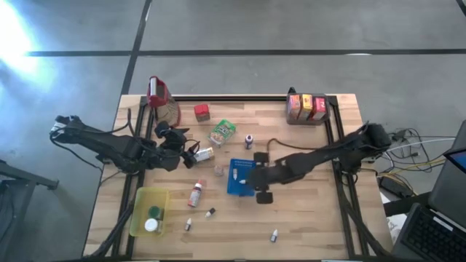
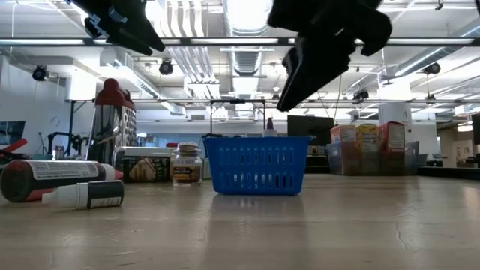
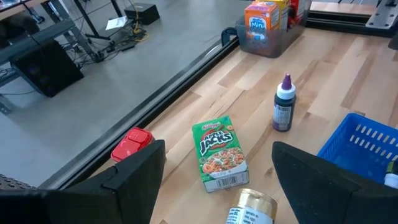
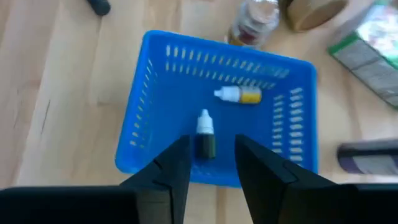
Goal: Pick & Place Kitchen Items
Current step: Remove the small green food coloring bottle from the blue bin
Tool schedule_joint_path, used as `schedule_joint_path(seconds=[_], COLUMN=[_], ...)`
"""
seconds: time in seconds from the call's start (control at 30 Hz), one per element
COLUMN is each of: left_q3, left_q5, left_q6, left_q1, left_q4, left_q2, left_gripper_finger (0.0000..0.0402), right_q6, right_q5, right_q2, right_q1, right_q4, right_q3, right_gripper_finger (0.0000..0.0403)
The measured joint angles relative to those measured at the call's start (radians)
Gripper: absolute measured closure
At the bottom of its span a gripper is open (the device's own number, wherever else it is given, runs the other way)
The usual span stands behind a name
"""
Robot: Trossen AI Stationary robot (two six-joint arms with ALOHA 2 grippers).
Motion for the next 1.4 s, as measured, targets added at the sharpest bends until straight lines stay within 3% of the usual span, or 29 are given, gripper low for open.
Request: schedule_joint_path(seconds=[0.17, 0.43, 0.6, 0.9, 1.4], left_q3=[0.0, 0.0, 0.0, 0.0, 0.0], left_q5=[0.0, 0.0, 0.0, 0.0, 0.0], left_q6=[0.0, 0.0, 0.0, 0.0, 0.0], left_q1=[0.0, 0.0, 0.0, 0.0, 0.0], left_q4=[0.0, 0.0, -0.001, -0.001, -0.001], left_q2=[0.0, 0.0, 0.001, 0.001, 0.0], left_gripper_finger=[0.0101, 0.0101, 0.0101, 0.0101, 0.0101], right_q6=[-0.039, -0.053, -0.001, 0.013, -0.027], right_q5=[0.0, -0.007, -0.107, -0.127, -0.185], right_q2=[0.091, 0.175, 0.181, 0.201, 0.35], right_q1=[-0.001, -0.02, -0.05, -0.062, -0.086], right_q4=[-0.098, -0.205, -0.214, -0.208, -0.198], right_q3=[0.135, 0.265, 0.259, 0.246, 0.312], right_gripper_finger=[0.0293, 0.027, 0.0257, 0.0275, 0.0303])
